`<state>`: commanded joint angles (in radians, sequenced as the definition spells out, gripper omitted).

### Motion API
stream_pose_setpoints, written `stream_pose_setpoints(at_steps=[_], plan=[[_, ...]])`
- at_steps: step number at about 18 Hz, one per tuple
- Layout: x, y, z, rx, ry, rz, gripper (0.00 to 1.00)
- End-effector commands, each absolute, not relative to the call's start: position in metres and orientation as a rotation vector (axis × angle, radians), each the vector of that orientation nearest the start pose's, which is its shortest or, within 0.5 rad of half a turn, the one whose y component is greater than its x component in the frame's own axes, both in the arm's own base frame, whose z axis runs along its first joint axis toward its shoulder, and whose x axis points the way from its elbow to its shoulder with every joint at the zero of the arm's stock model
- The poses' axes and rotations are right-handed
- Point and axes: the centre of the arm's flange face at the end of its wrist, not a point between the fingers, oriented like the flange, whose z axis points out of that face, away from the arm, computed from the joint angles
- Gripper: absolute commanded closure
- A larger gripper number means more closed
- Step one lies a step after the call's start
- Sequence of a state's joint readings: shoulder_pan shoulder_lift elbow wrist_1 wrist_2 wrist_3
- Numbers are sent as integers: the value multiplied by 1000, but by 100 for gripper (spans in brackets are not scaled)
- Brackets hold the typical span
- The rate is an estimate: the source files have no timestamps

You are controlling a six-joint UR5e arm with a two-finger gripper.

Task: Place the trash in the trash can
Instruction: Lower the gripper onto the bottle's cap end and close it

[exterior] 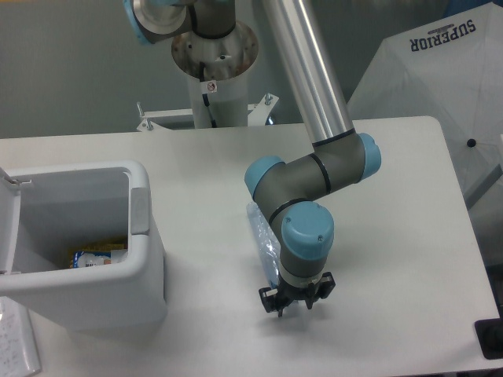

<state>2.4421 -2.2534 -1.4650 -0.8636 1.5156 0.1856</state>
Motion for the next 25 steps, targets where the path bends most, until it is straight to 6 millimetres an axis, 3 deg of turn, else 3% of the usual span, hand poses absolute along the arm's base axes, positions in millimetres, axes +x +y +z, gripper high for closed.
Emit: stream_pose_setpoints(at_steps=[11, 25], plan=[[-451, 562, 195, -2829, -999, 30, 64], [-454, 565, 200, -2836, -993, 81, 71]])
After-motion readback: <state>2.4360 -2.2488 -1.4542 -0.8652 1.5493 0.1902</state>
